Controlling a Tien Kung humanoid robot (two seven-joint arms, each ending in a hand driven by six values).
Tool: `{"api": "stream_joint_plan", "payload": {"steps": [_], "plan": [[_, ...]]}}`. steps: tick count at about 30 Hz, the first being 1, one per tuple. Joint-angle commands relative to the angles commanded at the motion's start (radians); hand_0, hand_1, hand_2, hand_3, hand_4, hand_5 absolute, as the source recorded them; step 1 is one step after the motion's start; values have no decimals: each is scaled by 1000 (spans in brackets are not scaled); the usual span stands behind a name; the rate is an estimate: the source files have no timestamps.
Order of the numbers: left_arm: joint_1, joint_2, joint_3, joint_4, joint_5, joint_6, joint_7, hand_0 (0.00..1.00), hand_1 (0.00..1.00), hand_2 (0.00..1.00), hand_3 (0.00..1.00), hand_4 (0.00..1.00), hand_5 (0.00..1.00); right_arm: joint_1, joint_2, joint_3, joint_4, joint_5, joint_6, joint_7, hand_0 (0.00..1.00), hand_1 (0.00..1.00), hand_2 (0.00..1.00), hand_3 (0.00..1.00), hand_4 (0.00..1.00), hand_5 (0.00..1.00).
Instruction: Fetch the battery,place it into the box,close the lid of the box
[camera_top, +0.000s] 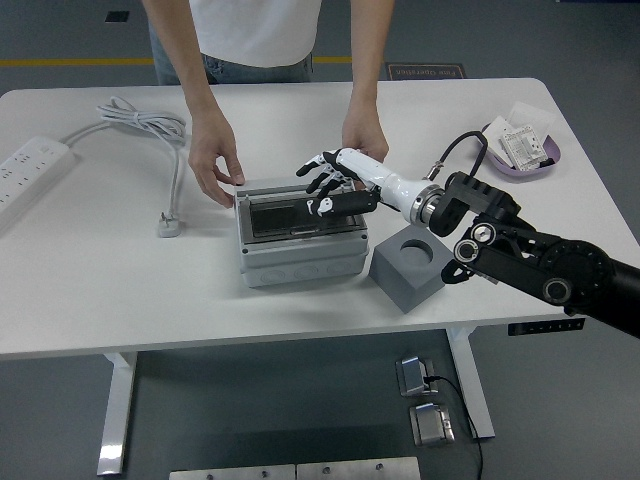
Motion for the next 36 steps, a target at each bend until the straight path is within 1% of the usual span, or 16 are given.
{"api": "stream_joint_plan", "payload": {"steps": [3,5,8,9,11,14,16,19,20,21,23,28,30,32,33,36], "plan": [[1,-1,3,0,-6,0,-2,716,751,722,659,524,480,-21,-26,53,10,-20,10,-9,720,585,628,740,829,386],[3,-1,-7,1,2,-1,1,716,751,722,659,524,480,-44,-47,92,24,-51,27,-29,720,585,628,740,829,386],[6,-1,-53,1,42,-2,13,716,751,722,659,524,480,-101,-83,174,64,-119,64,-82,720,585,628,740,829,386],[7,0,-64,1,51,-3,16,716,752,722,660,524,477,-124,-94,207,83,-146,74,-101,704,574,614,739,828,380],[10,2,-72,1,55,-2,17,716,752,722,660,524,477,-167,-110,269,118,-195,90,-128,704,574,614,739,828,380],[14,5,-82,1,59,-1,18,716,752,722,660,524,477,-249,-120,381,182,-277,102,-151,704,574,614,739,828,380],[19,8,-80,1,51,1,15,715,752,722,658,525,481,-317,-107,464,228,-336,88,-137,701,562,602,737,829,375],[25,12,-72,1,34,4,10,715,752,722,658,525,481,-417,-77,578,291,-407,47,-89,701,562,602,737,829,375],[28,14,-69,1,27,5,8,715,752,722,658,525,481,-460,-61,626,310,-419,22,-60,701,562,602,737,829,375],[30,16,-67,1,23,6,6,715,752,721,658,526,481,-487,-51,656,315,-415,5,-40,703,569,598,730,827,374],[35,21,-66,1,15,9,2,715,752,721,658,526,481,-553,-27,730,310,-376,-42,18,703,569,598,730,827,374],[45,34,-82,1,22,12,-2,715,751,721,658,526,483,-699,17,866,252,-209,-146,194,716,572,611,716,828,374],[48,38,-81,1,18,14,-5,715,751,721,658,526,483,-748,32,899,236,-132,-173,267,716,572,611,716,828,374],[52,42,-71,1,4,15,-11,715,751,721,658,526,483,-790,41,904,228,-58,-190,336,716,572,611,716,828,374],[54,43,-65,1,-5,15,-14,715,751,722,658,526,483,-808,44,901,226,-22,-196,369,724,571,615,728,836,394],[58,47,-44,1,-33,17,-24,715,751,722,658,526,483,-829,43,877,229,71,-204,452,724,571,615,728,836,394]]}}
